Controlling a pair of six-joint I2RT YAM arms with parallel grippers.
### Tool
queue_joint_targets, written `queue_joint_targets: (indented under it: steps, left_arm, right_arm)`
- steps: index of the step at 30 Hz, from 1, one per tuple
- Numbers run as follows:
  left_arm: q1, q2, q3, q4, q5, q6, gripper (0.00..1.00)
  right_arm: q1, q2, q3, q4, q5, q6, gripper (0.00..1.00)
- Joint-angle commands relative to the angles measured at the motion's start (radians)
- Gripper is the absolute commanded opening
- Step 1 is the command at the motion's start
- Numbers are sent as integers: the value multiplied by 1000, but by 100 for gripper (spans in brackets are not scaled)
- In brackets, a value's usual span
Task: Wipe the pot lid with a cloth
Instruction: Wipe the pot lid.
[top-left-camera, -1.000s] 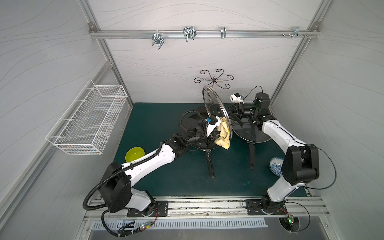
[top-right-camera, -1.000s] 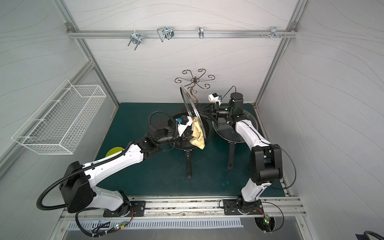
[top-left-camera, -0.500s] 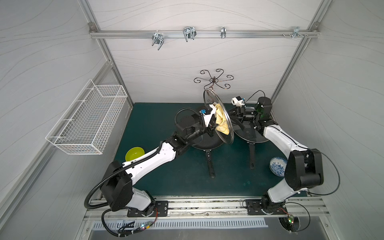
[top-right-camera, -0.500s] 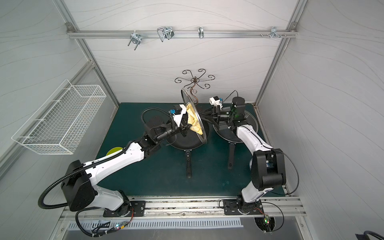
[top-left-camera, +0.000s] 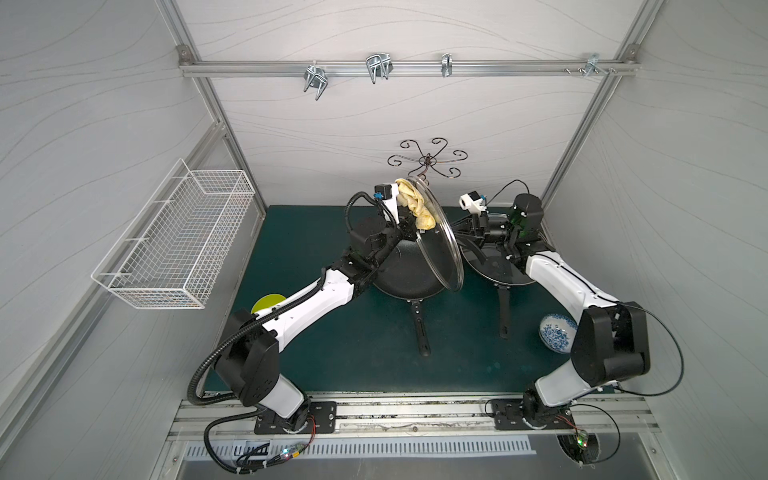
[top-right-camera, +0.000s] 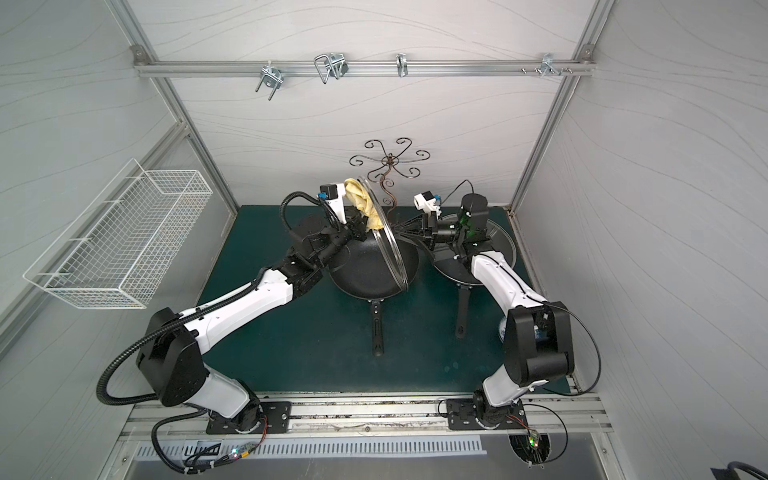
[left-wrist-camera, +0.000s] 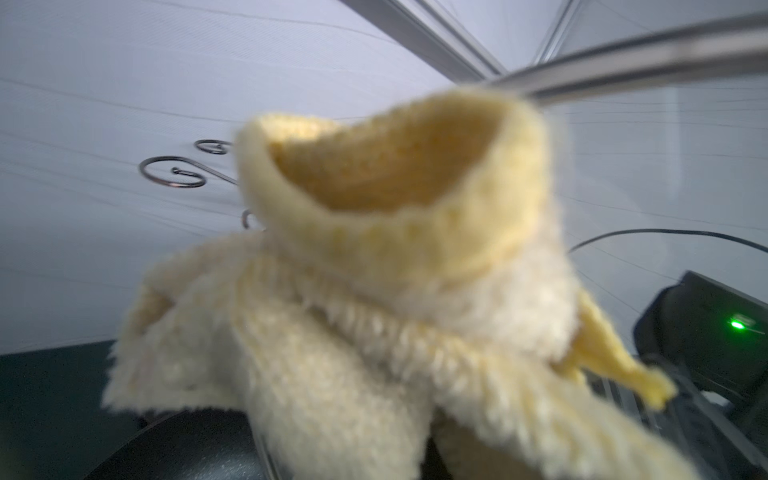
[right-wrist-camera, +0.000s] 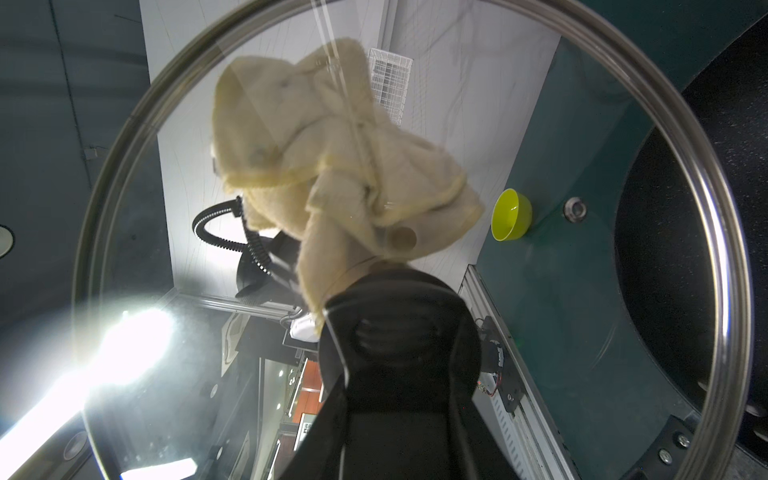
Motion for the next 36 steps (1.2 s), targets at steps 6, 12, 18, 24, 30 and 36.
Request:
queue_joint_targets:
  steps: [6, 12, 18, 24, 30, 36]
  left_arm:
    - [-4, 29, -40, -14, 82, -73, 0]
    - [-40, 20, -98, -25, 117, -10, 0]
    - [-103, -11, -134, -68, 220, 173, 0]
    - [-160, -57, -185, -63, 337, 355, 0]
    - [-200, -100, -171, -85, 407, 506, 0]
    - [-218, -121, -146, -46, 420, 582, 0]
  right_arm:
    - [8, -72, 39, 135, -43, 11, 0]
    - [9, -63, 50, 160, -39, 32, 0]
    - [8, -37, 68, 190, -35, 56, 0]
    - [6, -14, 83, 214, -32, 75, 0]
    - [7, -7, 85, 225, -29, 85, 0]
    - [6, -6, 79, 225, -29, 85, 0]
